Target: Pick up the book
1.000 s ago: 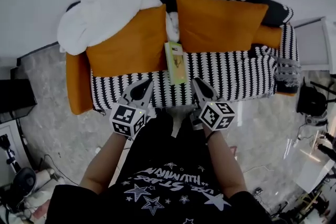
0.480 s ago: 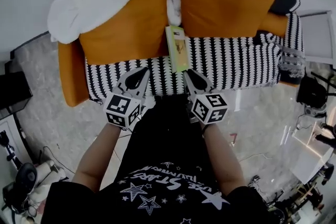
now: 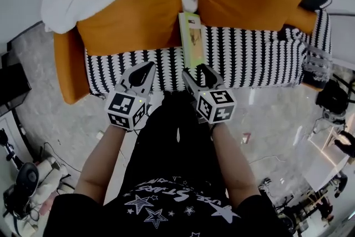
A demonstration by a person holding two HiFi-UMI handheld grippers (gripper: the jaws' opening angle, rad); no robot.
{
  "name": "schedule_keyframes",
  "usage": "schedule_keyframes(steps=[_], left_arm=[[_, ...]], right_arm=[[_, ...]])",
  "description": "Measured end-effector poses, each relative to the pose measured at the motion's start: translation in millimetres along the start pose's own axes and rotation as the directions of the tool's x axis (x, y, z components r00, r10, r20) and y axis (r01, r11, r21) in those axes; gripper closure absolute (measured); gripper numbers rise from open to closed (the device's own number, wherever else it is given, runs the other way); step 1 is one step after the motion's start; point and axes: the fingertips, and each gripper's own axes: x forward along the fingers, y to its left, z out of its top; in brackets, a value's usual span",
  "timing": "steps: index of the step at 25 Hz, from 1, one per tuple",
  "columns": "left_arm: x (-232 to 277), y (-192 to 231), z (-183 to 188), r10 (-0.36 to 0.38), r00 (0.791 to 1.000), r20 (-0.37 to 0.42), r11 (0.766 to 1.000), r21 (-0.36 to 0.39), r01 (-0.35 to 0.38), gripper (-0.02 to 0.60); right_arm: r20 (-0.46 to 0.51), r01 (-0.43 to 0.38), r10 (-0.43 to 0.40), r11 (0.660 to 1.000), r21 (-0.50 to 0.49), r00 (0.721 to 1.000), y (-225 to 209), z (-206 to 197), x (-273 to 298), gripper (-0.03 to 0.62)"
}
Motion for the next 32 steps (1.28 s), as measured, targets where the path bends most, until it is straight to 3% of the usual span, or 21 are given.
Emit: schedule_keyframes(steps=[9, 17, 32], left_arm=[[5.4, 2.5, -24.1, 0.006, 0.999, -0.034, 1.0, -0.021, -0.007, 0.577], [7.0, 2.3, -44.1, 0.007, 0.998, -0.07, 0.999, -0.038, -0.01, 0.577], [27.6, 13.6, -64.5, 0.052, 0.994, -0.099, 0.998, -0.041, -0.056, 0.577]], right_arm=[[-0.07, 0.022, -0.021, 1.0, 0.012, 0.997, -7.8, -28.5, 34.5, 0.251], [-0.223, 0.125, -0.127, 0.992, -0.021, 0.967, -33.9, -69.4, 61.7, 0.244], [-0.297, 0.18, -0.21, 0.976, -0.125, 0.932, -71.0, -88.0, 97.6, 0.243]])
